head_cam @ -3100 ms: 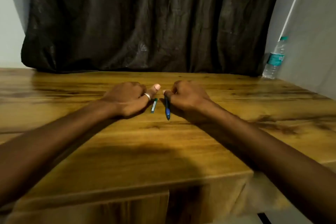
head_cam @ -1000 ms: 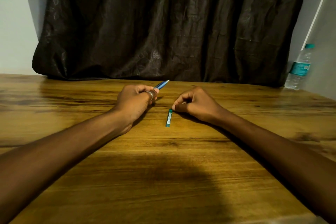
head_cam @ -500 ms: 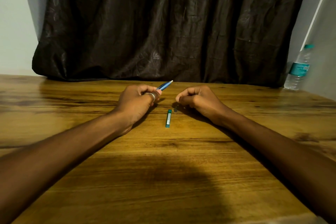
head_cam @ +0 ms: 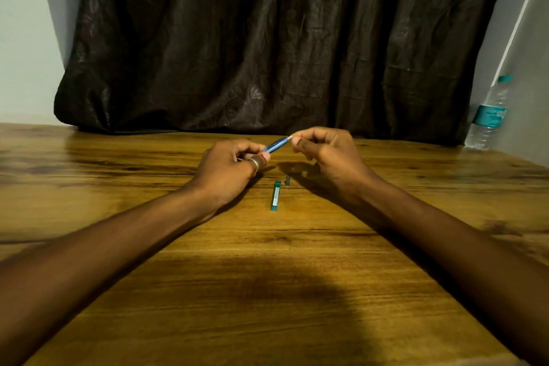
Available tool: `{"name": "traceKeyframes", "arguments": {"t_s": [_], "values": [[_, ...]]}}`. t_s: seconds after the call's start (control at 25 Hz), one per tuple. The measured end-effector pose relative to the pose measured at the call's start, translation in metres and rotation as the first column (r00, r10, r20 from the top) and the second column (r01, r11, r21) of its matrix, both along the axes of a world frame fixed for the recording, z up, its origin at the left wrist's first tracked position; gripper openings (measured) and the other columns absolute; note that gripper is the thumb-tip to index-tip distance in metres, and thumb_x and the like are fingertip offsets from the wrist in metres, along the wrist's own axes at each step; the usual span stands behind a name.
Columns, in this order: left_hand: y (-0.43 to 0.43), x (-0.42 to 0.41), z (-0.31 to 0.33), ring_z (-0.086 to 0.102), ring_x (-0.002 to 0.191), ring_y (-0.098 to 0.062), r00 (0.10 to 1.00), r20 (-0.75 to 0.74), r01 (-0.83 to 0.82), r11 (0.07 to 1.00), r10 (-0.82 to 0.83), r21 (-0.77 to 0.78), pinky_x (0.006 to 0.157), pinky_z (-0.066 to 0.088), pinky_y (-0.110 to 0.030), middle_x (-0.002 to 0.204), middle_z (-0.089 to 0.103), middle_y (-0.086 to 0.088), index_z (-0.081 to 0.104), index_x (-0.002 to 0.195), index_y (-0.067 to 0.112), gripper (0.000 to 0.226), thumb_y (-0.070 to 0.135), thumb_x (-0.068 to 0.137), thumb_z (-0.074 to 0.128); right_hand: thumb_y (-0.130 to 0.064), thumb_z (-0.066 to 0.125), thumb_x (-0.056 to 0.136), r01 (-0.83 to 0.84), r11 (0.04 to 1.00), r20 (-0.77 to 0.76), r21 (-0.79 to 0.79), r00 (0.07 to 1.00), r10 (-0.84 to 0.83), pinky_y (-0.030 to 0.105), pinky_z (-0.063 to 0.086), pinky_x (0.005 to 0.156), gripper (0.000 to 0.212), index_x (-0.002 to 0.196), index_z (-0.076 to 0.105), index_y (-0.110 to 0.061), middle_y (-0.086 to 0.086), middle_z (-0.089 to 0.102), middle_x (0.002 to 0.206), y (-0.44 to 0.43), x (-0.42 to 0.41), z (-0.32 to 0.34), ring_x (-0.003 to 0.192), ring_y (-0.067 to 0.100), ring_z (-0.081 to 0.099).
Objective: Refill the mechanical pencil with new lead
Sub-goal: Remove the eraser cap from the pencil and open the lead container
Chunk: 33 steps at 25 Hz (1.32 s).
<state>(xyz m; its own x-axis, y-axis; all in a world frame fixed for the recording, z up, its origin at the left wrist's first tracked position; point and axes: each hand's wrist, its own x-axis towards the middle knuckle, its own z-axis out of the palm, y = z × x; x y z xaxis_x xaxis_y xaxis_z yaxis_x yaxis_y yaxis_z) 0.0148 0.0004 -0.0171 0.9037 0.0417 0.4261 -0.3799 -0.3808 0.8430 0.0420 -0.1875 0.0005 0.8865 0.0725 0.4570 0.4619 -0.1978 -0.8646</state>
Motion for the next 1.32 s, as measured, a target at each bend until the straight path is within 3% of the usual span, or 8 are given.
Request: {"name": "traceKeyframes", "arguments": {"t_s": [0.12,0.36,0.52,0.6,0.72,0.88,1.04,1.32], "values": [[0.000,0.001,-0.001,0.061,0.078,-0.003,1.000,0.008,0.007,1.000,-0.007,0.021,0.071,0.048,-0.022,0.087,0.070,0.010,0.075,0.111,0.024,0.018,0.025,0.094,0.069,-0.015,0.065,0.095,0.032,0.997,0.011,-0.068,0.999,-0.031,0.007,0.043,0.053,0.012,0.097,0.076,-0.011,-0.001,0.069,0.081,0.000,0.000,0.000,0.056,-0.012,0.054],[0.000,0.000,-0.001,0.064,0.081,-0.010,1.000,0.010,0.004,0.999,-0.005,0.034,0.076,0.055,-0.033,0.090,0.073,0.004,0.073,0.103,0.032,0.013,0.024,0.094,0.069,-0.008,0.064,0.095,0.005,1.000,-0.051,-0.005,0.999,-0.005,0.007,0.043,0.046,0.013,0.103,0.073,-0.005,0.001,0.067,0.084,-0.001,-0.006,0.003,0.054,-0.012,0.058],[0.000,0.002,-0.001,0.063,0.082,-0.008,1.000,0.000,-0.021,0.998,0.021,0.065,0.070,0.051,-0.024,0.092,0.071,0.006,0.074,0.110,0.025,0.018,0.022,0.094,0.069,-0.006,0.061,0.096,0.023,1.000,-0.062,0.009,0.998,-0.023,0.011,0.044,0.049,0.013,0.100,0.074,-0.008,-0.001,0.067,0.084,-0.004,-0.001,0.005,0.064,-0.002,0.060],[0.001,0.004,-0.003,0.062,0.080,-0.006,0.999,0.001,-0.044,0.997,0.044,0.061,0.068,0.046,-0.020,0.092,0.071,0.006,0.074,0.110,0.025,0.017,0.023,0.094,0.069,-0.006,0.061,0.096,0.063,0.995,-0.041,-0.076,0.997,-0.066,0.011,0.047,0.051,0.014,0.096,0.074,-0.012,0.001,0.070,0.085,-0.010,0.003,0.004,0.069,0.004,0.063],[0.002,0.008,-0.005,0.063,0.079,-0.006,0.997,0.004,-0.071,0.997,0.071,0.035,0.070,0.047,-0.022,0.090,0.073,0.007,0.075,0.109,0.024,0.016,0.025,0.094,0.069,-0.007,0.064,0.093,-0.001,0.935,-0.060,-0.354,0.998,-0.021,0.027,0.055,0.056,0.012,0.086,0.074,-0.011,0.012,0.075,0.079,-0.015,0.007,-0.006,0.068,0.015,0.071],[0.003,0.011,-0.005,0.060,0.073,-0.004,0.994,0.014,-0.104,0.994,0.104,0.015,0.068,0.046,-0.022,0.084,0.072,0.008,0.076,0.104,0.027,0.012,0.026,0.093,0.070,-0.016,0.068,0.089,0.050,0.725,0.093,-0.686,0.996,0.019,0.019,0.047,0.053,0.011,0.081,0.075,-0.015,-0.001,0.074,0.070,-0.015,0.014,-0.009,0.057,-0.002,0.063],[0.002,0.010,-0.006,0.060,0.071,-0.004,0.992,0.006,-0.127,0.992,0.127,0.021,0.064,0.043,-0.020,0.081,0.071,0.008,0.077,0.106,0.025,0.015,0.028,0.093,0.070,-0.019,0.070,0.087,0.073,0.661,0.159,-0.747,0.985,0.071,0.014,0.048,0.058,0.008,0.083,0.076,-0.019,-0.010,0.074,0.075,-0.019,0.018,-0.008,0.068,-0.004,0.066],[0.001,0.008,-0.004,0.061,0.073,-0.006,0.994,-0.010,-0.108,0.994,0.108,0.010,0.069,0.048,-0.025,0.083,0.072,0.005,0.076,0.107,0.026,0.014,0.027,0.094,0.069,-0.015,0.069,0.086,0.057,0.647,0.186,-0.761,0.973,0.133,0.014,0.051,0.066,0.009,0.083,0.077,-0.019,-0.011,0.074,0.078,-0.021,0.016,-0.007,0.077,-0.004,0.066]]}}
